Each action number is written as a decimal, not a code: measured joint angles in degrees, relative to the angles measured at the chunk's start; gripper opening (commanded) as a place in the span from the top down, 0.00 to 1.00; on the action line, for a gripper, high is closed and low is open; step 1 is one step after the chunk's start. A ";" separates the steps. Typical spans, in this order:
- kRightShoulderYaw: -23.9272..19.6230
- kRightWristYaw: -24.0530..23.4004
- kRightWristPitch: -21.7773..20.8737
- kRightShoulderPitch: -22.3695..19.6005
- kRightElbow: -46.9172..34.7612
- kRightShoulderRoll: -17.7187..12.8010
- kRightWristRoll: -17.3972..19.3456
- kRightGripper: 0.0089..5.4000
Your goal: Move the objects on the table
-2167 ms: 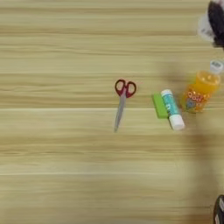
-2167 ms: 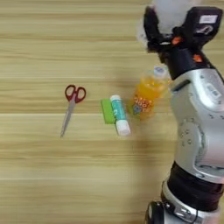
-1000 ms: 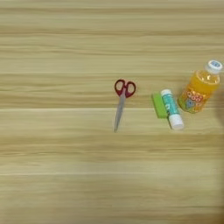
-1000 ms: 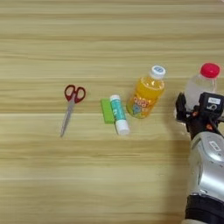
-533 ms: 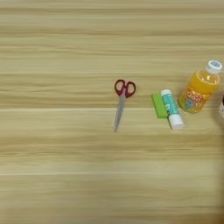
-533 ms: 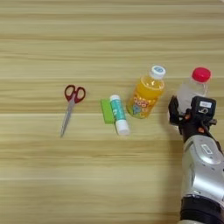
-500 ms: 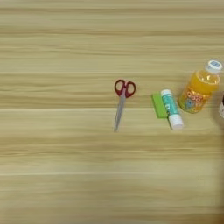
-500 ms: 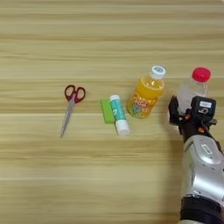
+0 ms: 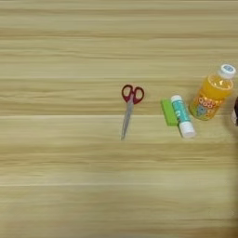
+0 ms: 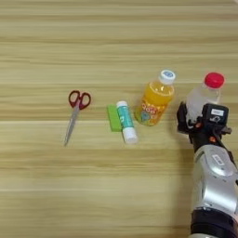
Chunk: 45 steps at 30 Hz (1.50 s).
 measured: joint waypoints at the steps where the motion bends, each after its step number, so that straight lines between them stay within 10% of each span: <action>1: 0.02 -0.01 0.01 0.01 0.06 0.00 0.00 0.21; 11: -0.08 -0.20 0.49 0.11 -1.12 -0.05 0.37 0.00; 45: -2.18 -1.26 11.99 11.26 -23.91 1.29 5.69 0.00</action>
